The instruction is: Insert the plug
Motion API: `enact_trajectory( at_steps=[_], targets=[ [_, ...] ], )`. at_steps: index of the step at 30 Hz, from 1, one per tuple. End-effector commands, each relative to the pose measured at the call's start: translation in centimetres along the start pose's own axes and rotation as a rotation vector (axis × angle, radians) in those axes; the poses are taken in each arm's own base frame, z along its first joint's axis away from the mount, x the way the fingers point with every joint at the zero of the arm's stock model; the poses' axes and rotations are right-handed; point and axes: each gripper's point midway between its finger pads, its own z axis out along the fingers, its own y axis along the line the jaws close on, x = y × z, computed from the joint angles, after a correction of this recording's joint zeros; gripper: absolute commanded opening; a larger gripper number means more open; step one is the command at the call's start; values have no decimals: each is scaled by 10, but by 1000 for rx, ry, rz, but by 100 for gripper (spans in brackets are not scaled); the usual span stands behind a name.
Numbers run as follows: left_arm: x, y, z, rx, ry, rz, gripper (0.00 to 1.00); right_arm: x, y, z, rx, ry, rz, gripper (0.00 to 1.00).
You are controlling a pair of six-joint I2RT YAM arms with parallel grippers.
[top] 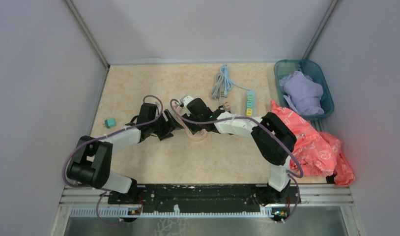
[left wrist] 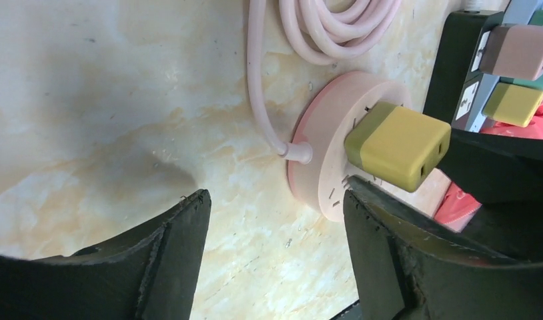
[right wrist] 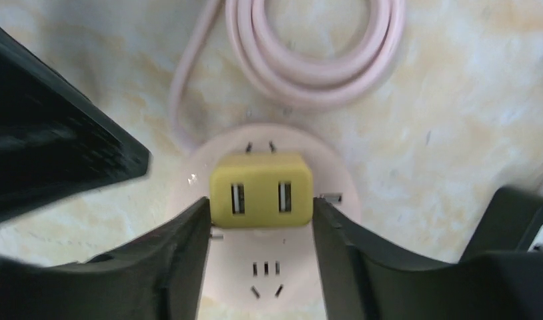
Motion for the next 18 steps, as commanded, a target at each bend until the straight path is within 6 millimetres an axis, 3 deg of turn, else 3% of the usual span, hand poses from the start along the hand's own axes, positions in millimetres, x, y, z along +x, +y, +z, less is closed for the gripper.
enact_trajectory(
  at_steps=[1,5,9,10,18],
  targets=[
    [-15,7,-19,-70,-75,42,80,33,4,-19,-7,134,-6,61],
    [-29,14,-34,-117,-117,49,84,10,4,-35,-13,50,3,75],
    [-48,18,-51,-159,-176,49,88,-2,3,-54,-18,-34,13,82],
    [-53,20,-55,-173,-189,47,89,-14,1,-67,-20,-83,19,83],
    [-100,42,-105,-355,-346,34,100,-18,-9,-100,6,-244,22,90]
  ],
)
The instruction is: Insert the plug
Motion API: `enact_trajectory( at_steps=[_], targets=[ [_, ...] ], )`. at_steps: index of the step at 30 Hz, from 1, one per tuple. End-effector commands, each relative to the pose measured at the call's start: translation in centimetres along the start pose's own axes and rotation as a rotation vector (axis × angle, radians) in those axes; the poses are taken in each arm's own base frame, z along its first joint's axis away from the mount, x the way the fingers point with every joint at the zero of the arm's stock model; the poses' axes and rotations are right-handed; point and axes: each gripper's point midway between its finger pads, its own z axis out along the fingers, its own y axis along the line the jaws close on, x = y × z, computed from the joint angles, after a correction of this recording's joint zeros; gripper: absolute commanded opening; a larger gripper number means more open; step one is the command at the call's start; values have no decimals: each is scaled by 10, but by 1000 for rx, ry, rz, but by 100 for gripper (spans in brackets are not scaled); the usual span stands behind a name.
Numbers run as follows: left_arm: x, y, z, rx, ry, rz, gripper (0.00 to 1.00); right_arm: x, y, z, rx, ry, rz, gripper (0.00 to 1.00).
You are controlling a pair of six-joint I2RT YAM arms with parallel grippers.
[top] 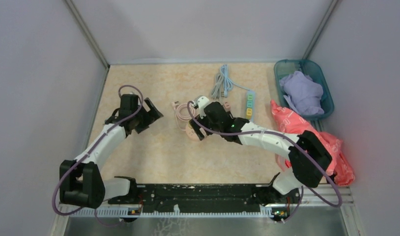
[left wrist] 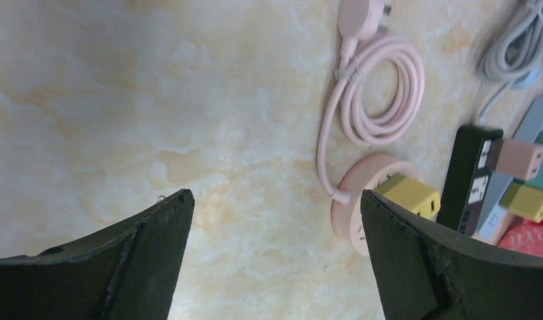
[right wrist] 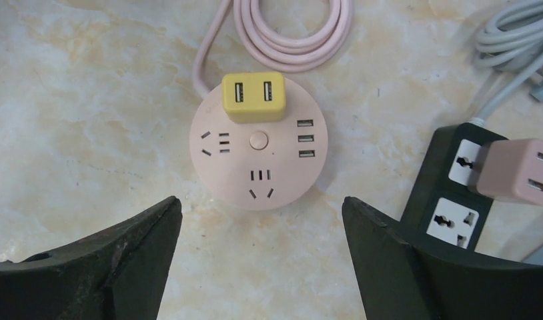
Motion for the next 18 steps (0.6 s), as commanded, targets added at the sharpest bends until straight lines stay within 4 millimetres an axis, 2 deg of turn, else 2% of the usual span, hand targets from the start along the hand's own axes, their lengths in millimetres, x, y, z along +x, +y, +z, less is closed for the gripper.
enact_trajectory(
  at_steps=[1,9,14,18],
  targets=[
    [-42,29,-25,-167,-115,21,100,-27,-4,-21,22,-188,4,91],
    [-97,82,-42,-346,-203,3,100,-26,-19,-41,91,-359,60,98],
    [-117,125,-37,-439,-197,-82,100,-28,-25,-50,113,-479,105,98],
    [-129,152,-34,-485,-193,-159,100,-22,-36,-50,175,-507,129,98]
  ],
)
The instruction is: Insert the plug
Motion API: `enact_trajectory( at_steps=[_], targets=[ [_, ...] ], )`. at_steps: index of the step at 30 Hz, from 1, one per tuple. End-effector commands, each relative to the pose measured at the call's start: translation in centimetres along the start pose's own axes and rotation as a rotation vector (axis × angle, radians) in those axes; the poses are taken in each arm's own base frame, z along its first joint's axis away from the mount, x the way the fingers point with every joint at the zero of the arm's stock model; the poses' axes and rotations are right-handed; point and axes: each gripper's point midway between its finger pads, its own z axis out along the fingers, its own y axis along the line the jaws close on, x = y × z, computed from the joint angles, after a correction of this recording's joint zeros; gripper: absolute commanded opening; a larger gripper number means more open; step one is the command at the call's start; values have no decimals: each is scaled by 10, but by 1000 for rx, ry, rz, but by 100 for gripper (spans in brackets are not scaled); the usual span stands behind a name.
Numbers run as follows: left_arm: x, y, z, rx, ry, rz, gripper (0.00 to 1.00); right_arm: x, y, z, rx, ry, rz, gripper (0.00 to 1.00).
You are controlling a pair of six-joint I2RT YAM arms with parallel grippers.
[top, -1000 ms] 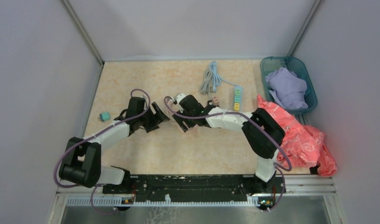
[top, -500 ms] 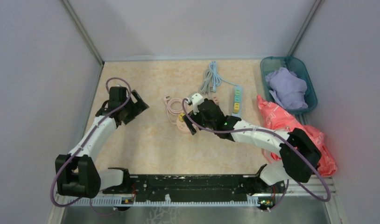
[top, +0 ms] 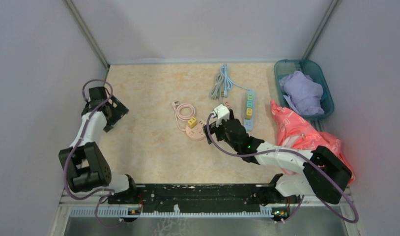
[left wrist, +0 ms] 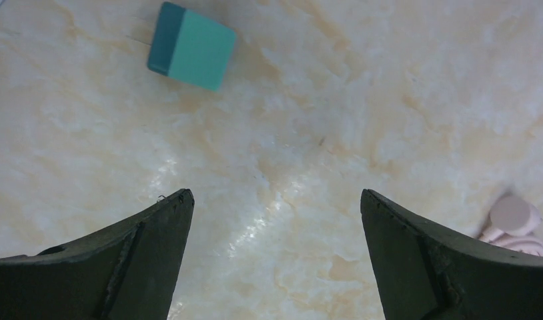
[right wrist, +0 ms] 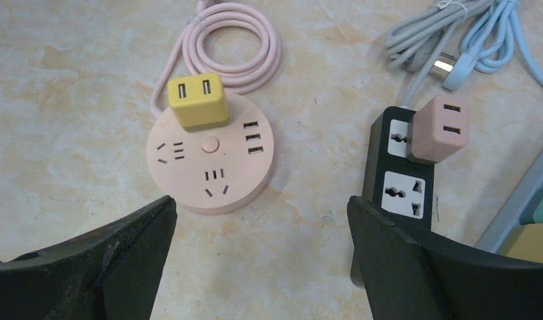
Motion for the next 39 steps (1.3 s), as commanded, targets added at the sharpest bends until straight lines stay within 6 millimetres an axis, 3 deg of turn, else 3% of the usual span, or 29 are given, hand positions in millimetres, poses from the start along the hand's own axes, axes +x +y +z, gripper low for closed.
enact_trajectory(
  at_steps=[1,12,21,24,27,33,39],
  targets=[
    [-18,22,13,-67,10,-43,100,-39,-9,-2,71,-179,64,98],
    [-45,57,59,-213,43,-244,97,-29,-17,1,116,-175,56,97],
    [-58,65,89,-275,79,-314,95,-21,-14,10,116,-132,33,96],
    [-55,65,100,-279,97,-315,92,-20,-14,11,117,-126,26,96],
    [-40,63,110,-269,152,-318,89,-17,-15,12,130,-110,6,95],
    [-27,62,119,-251,195,-313,79,-18,-14,12,129,-109,-5,94],
    [-14,42,124,-172,247,-259,63,-18,-15,11,138,-108,-12,93]
  ],
)
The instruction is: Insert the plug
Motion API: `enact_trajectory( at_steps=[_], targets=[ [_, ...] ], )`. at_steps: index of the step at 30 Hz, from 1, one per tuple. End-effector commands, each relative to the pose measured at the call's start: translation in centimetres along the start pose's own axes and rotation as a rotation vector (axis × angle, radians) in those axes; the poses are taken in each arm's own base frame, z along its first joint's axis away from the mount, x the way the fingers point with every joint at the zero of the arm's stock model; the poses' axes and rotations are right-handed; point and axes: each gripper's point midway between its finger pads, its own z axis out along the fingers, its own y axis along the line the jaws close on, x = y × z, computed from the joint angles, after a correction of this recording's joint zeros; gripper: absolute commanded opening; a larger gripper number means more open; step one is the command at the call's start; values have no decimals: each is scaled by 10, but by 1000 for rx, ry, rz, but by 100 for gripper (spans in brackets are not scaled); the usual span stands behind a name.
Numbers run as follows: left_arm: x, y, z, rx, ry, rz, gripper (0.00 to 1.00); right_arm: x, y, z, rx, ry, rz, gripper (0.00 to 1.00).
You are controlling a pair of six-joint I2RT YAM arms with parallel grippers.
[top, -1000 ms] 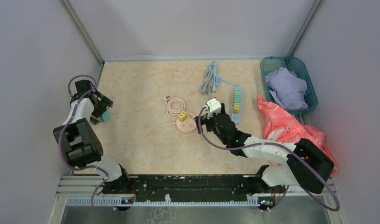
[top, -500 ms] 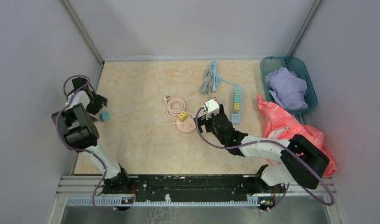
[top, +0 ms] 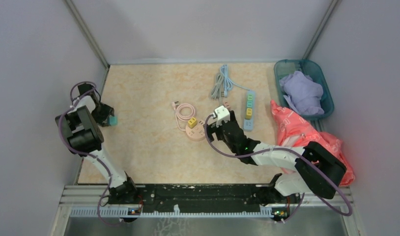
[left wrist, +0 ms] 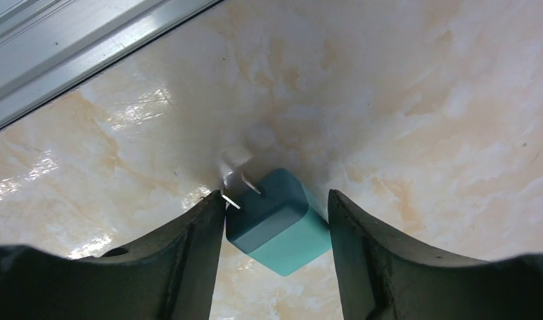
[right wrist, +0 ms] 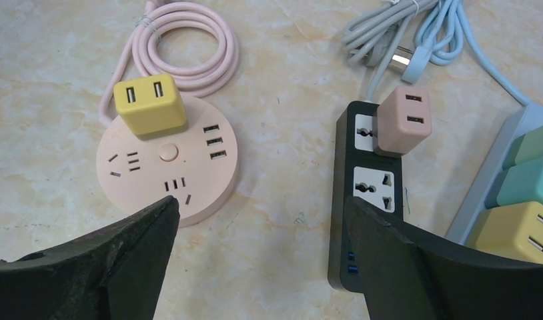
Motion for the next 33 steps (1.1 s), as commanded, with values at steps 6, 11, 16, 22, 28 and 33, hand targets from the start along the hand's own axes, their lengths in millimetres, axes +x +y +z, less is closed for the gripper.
enact_trajectory(
  at_steps=[6,11,16,22,28,33],
  targets=[
    [44,-34,7,78,115,156,50,-30,6,3,6,-73,5,93],
    [74,-57,-8,147,159,212,45,-34,7,0,5,-83,1,93],
    [112,-85,-43,318,213,241,40,-35,13,-1,-27,-84,-9,93],
    [163,-83,-70,482,287,240,37,-46,24,-8,-77,-126,-17,93],
    [212,-71,-89,611,385,245,35,-60,35,-19,-165,-185,2,94],
    [242,-76,-115,721,454,284,35,-72,51,-28,-266,-237,2,96]
  ],
)
